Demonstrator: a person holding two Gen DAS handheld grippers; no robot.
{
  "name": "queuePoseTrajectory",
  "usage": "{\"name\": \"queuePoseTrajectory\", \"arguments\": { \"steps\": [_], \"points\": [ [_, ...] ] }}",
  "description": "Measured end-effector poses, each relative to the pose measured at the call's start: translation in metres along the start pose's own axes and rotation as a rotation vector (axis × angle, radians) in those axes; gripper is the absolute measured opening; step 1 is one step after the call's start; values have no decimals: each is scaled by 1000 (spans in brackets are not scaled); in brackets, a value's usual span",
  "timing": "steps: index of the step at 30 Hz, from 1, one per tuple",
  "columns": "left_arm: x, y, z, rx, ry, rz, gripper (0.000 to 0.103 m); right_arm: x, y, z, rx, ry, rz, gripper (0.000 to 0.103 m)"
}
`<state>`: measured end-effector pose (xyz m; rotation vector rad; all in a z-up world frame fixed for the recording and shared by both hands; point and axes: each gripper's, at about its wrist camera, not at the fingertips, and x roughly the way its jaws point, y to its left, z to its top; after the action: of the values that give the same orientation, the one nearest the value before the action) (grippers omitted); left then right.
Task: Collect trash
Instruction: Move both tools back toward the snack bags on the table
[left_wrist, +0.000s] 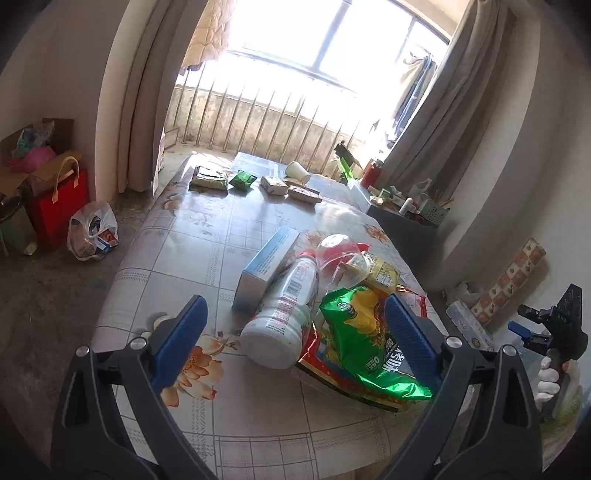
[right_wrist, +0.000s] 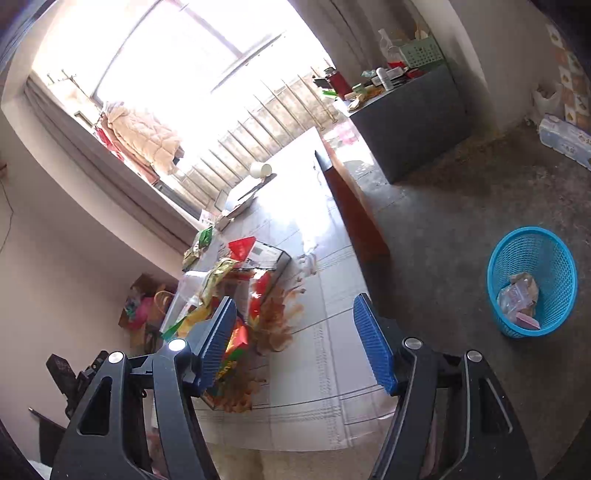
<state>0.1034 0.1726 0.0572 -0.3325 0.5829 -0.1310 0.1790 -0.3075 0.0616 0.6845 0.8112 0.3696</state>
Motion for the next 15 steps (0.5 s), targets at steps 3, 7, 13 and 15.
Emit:
{"name": "queuePoseTrajectory", "arguments": {
  "steps": [3,7,13,15],
  "points": [
    [4,0,-5,3,-1,-47,93,51,35,17,65,137,147,64],
    [18,0,4,15,31,-119,93,127,58,30,206,317,179,64],
    [72,-13,62,71,177,-267,93,201,70,31,306,442,114,64],
    [101,-22,79,107,245,-290,93,216,70,33,317,467,97,64]
  ]
}}
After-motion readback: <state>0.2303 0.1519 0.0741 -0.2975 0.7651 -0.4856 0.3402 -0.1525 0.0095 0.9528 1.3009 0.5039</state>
